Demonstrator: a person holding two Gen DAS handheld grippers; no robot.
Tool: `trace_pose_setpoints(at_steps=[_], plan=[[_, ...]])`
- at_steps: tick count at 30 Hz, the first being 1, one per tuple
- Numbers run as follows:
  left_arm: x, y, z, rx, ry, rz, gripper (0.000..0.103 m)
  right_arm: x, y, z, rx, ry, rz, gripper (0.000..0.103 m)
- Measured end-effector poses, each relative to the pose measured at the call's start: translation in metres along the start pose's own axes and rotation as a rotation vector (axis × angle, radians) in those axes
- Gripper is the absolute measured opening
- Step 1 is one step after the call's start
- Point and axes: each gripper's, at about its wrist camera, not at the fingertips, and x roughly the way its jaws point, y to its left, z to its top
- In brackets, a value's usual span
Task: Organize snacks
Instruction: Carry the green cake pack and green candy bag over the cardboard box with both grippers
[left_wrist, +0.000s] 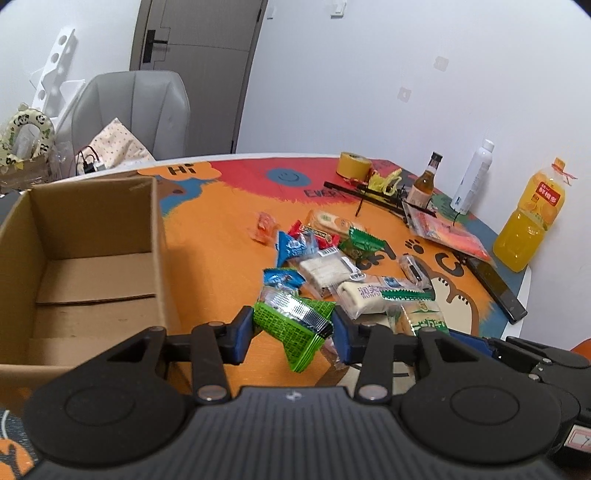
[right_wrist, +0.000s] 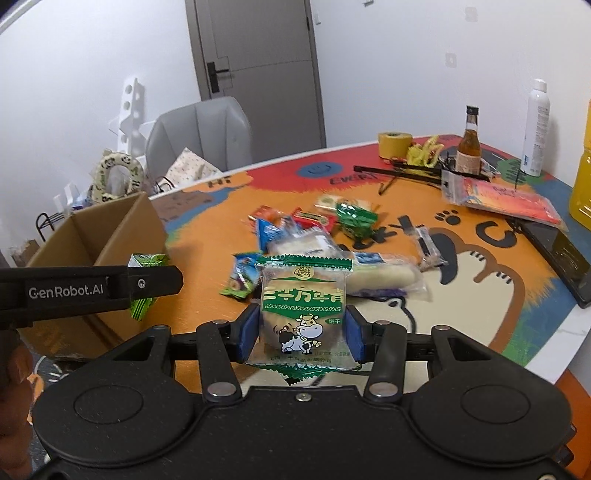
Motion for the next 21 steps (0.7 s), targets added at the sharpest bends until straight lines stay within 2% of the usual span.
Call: trace_pose_setpoints(at_steps=[21], plan=[[-0.052,0.037,0.005,-0.013,-0.067,0.068,0.043,-0.014,0.049,0.018,-0.039,-0.08,0.096,0.046]])
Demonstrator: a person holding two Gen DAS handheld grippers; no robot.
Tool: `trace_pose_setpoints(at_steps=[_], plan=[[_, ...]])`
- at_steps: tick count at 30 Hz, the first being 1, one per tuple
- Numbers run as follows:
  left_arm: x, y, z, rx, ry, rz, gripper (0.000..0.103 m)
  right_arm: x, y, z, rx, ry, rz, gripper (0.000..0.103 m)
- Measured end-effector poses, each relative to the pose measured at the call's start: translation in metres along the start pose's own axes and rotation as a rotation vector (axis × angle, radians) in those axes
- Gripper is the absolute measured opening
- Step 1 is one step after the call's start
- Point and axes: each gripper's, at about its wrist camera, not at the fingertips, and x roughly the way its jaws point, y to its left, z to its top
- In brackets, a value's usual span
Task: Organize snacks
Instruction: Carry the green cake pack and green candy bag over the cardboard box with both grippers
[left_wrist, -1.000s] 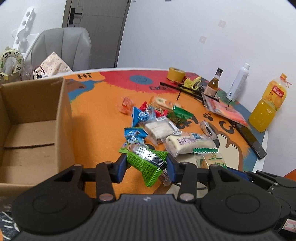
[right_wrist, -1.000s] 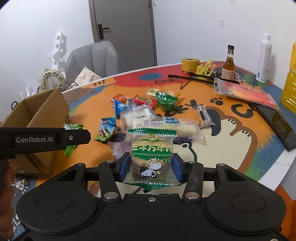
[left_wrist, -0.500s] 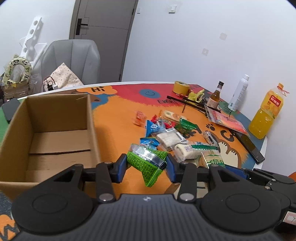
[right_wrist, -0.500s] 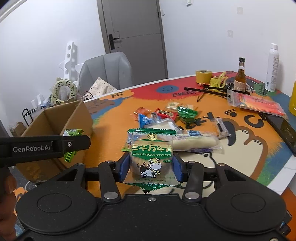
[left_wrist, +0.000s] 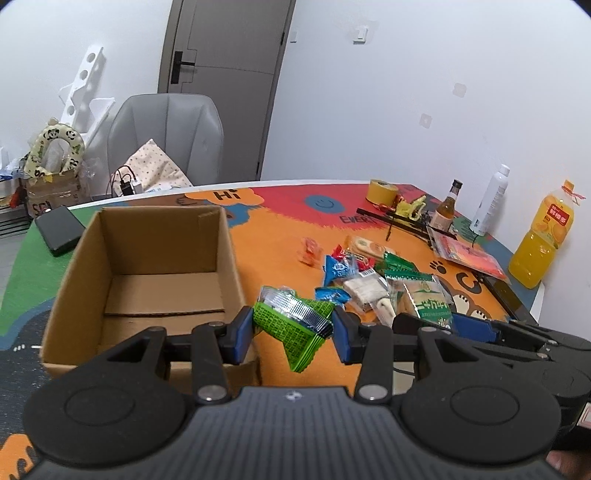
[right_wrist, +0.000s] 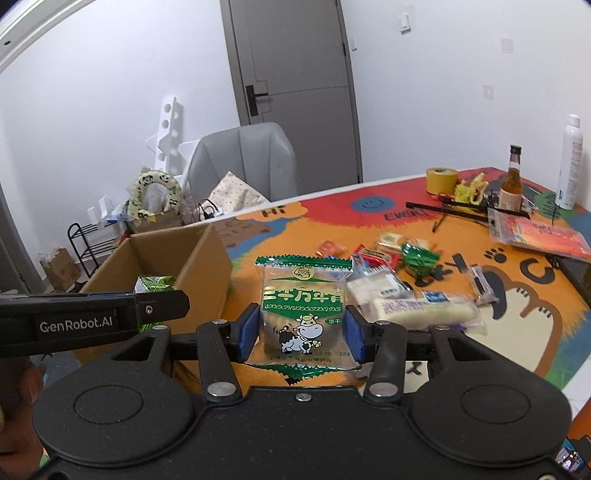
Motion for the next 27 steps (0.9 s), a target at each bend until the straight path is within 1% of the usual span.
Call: trace_pose_setpoints(at_steps=[6,12,23,27], plan=[[-0.011,0.012,0.004,-0.008,-0.02,0.007,0.043,0.002,0.015,0.005,-0.016,-0.013,0.018,0.046],[-0.014,0.029,0.008,-0.014,-0.034,0.036,0.043,0.008,0.033,0.011,-0.045,-0.021,0.043,0.046],[-0.007,0.079,0.017,-0.063,-0.034,0.102,0.044,0.023,0.068,0.021,-0.101,-0.022,0.092,0.046],[0.001,0.092,0.019,-0.067,-0.012,0.118,0.045,0.031,0.078,0.022,-0.113,-0.013,0.1,0.046]])
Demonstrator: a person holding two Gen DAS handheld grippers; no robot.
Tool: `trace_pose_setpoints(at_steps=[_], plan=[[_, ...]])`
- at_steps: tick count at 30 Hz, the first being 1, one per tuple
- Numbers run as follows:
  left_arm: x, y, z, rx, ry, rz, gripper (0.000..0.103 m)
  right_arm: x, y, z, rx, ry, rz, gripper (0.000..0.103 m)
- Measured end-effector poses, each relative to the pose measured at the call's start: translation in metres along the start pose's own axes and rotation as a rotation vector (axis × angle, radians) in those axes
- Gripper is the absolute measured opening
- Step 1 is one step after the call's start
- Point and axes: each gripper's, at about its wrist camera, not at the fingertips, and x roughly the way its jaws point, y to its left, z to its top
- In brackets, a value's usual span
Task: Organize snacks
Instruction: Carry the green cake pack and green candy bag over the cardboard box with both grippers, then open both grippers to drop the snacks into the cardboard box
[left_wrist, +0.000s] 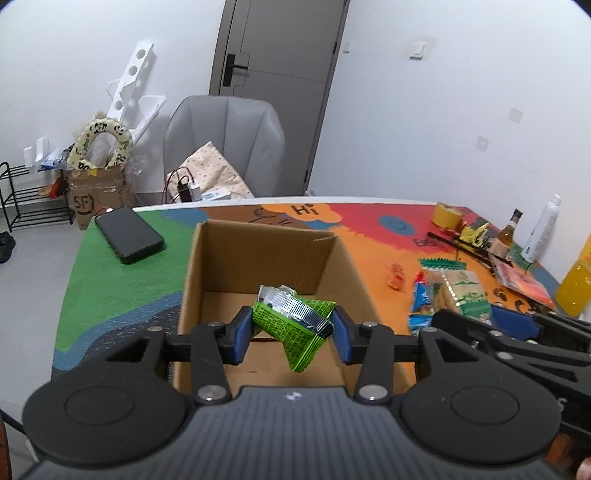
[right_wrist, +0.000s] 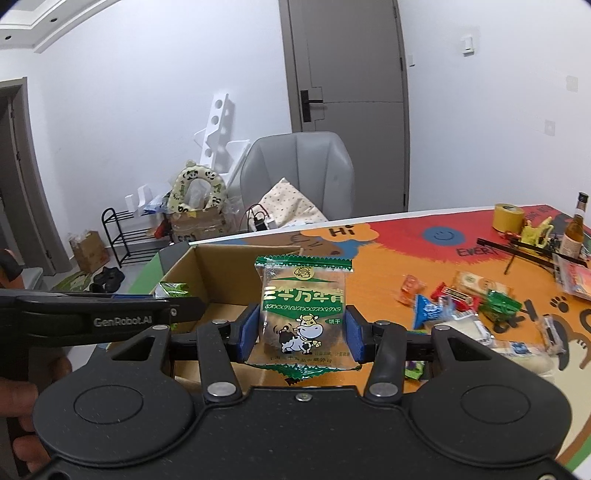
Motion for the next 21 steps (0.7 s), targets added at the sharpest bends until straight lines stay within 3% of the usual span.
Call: trace_pose_setpoints(at_steps=[4,6,8,18,21], plan=[[0.006,0.01,0.004,-0.019,0.031,-0.004,0.049,0.008,0.007,0.003,-0.009,0.012,0.013,0.046],[0.005,0.016,0.007,-0.042,0.036,-0.011,0.055,0.011,0.01,0.004,-0.01,0.016,0.023,0.046],[0.0,0.02,0.009,-0.058,0.027,-0.018,0.07,0.015,0.013,0.005,-0.012,0.021,0.034,0.046],[-0.018,0.039,0.007,-0.075,0.028,0.034,0.082,0.032,0.023,0.009,0.012,0.072,0.102,0.046],[-0.023,0.045,0.003,-0.081,0.033,0.043,0.087,0.033,0.026,0.011,0.013,0.099,0.143,0.053]])
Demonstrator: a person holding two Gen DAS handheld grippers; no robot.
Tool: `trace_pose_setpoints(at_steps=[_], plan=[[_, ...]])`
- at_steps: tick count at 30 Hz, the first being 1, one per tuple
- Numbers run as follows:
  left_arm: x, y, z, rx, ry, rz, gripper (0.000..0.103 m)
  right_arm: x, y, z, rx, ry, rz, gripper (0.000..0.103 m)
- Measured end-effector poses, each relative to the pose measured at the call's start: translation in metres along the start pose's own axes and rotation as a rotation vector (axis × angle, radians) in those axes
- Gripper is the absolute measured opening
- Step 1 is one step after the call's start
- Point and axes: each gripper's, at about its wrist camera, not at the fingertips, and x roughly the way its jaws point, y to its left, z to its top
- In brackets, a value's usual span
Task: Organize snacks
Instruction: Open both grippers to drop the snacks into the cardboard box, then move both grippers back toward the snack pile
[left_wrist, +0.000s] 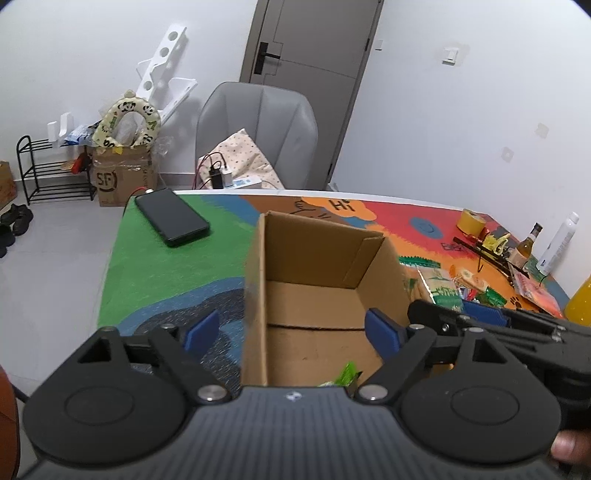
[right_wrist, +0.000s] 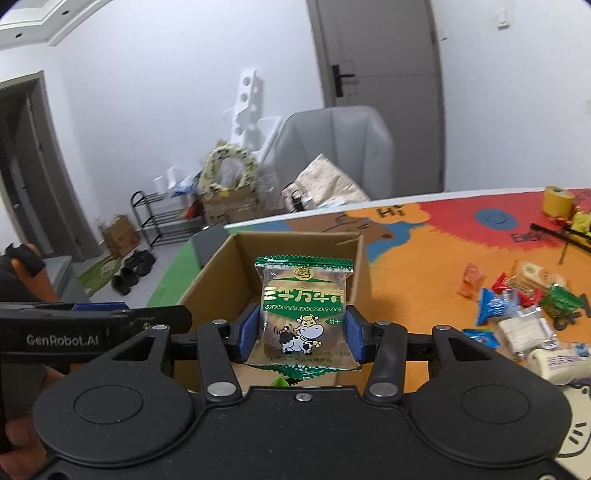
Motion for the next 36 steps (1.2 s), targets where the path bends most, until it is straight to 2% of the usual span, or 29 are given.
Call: trace_pose_setpoints(at_steps=[3,5,9,12,22,26,36], plan=[[-0.001,0.006,-0.003,0.002,-0.003,0.007,0.09,-0.007,0.0,-0.001,-0.009,-0.007,-0.004,0.056],[-0.001,0.01,-0.005,-0.013,0.009,0.012,0.09,-0.013,-0.004,-0.004,-0.008,-0.011,-0.017,0.066],[-0.001,0.01,-0.009,-0.028,0.027,0.021,0.092,-0.026,-0.018,-0.008,0.021,-0.009,-0.04,0.068],[-0.003,0.002,-0.012,-0.012,0.039,0.01,0.097,-0.037,-0.03,-0.013,0.036,-0.008,-0.061,0.074],[-0.011,-0.038,-0.018,0.047,0.042,-0.047,0.1,-0.071,-0.069,-0.029,0.103,-0.035,-0.126,0.089],[-0.014,-0.059,-0.021,0.077,0.008,-0.047,0.1,-0.083,-0.086,-0.037,0.129,-0.047,-0.155,0.093],[-0.007,-0.111,-0.027,0.128,0.035,-0.141,0.1,-0.107,-0.129,-0.053,0.181,-0.058,-0.199,0.095]])
